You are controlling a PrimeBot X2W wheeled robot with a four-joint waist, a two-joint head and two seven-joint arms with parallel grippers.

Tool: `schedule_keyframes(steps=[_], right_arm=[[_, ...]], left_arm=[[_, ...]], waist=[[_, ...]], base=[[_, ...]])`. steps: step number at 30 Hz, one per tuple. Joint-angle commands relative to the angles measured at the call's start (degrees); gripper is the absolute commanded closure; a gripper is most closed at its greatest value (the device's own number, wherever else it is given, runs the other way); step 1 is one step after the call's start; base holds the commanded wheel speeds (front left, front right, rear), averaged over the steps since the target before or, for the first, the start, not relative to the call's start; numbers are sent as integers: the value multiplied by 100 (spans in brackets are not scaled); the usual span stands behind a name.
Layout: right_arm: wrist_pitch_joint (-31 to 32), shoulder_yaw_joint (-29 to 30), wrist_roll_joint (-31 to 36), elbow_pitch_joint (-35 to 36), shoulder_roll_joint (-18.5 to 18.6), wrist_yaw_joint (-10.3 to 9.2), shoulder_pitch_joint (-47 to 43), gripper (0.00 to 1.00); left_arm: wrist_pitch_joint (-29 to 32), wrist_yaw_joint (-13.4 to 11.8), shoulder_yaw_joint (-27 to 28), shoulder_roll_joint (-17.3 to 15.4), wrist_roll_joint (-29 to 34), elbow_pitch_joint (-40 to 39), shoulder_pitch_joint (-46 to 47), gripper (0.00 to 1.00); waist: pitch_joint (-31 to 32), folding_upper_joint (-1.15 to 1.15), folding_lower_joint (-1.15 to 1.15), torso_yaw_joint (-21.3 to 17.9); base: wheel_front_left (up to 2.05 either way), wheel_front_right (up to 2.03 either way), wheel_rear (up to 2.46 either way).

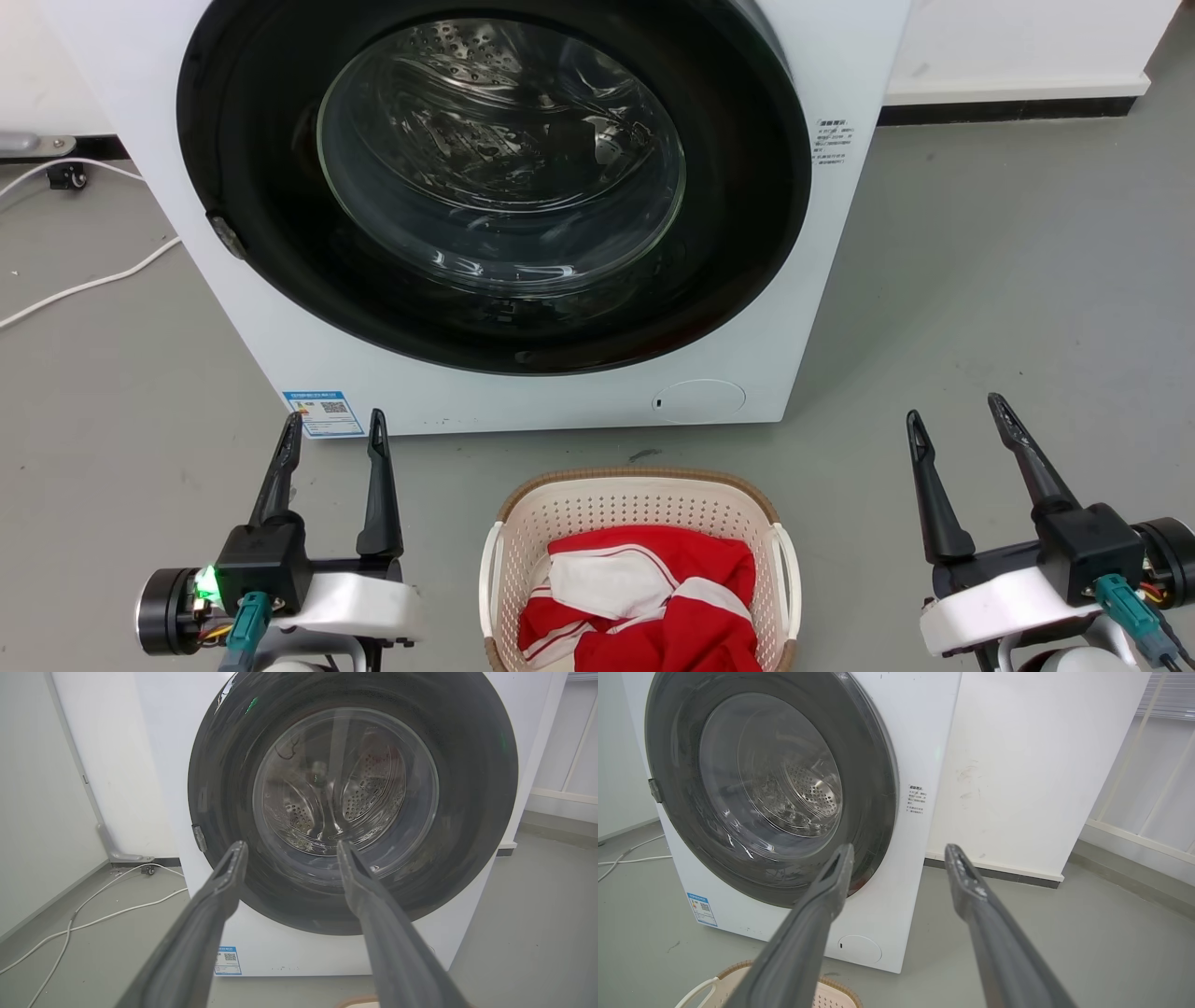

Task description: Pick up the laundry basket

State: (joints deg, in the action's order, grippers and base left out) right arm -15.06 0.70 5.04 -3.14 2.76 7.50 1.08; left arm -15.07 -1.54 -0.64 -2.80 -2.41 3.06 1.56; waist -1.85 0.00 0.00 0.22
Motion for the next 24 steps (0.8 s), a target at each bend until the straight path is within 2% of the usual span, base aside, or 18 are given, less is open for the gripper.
schedule_keyframes(steps=[1, 24], right_arm=[[-18, 7, -19, 2, 21, -2, -69, 0], [-17, 7, -122, -28, 20, -2, -60, 0]], left_arm=[[-16, -18, 9, -15, 8, 10, -61, 0], [-16, 2, 30, -15, -33, 34, -77, 0]], waist=[[2, 0, 0, 1], [-12, 0, 0, 2]], base=[[0, 0, 0], [0, 0, 0]])
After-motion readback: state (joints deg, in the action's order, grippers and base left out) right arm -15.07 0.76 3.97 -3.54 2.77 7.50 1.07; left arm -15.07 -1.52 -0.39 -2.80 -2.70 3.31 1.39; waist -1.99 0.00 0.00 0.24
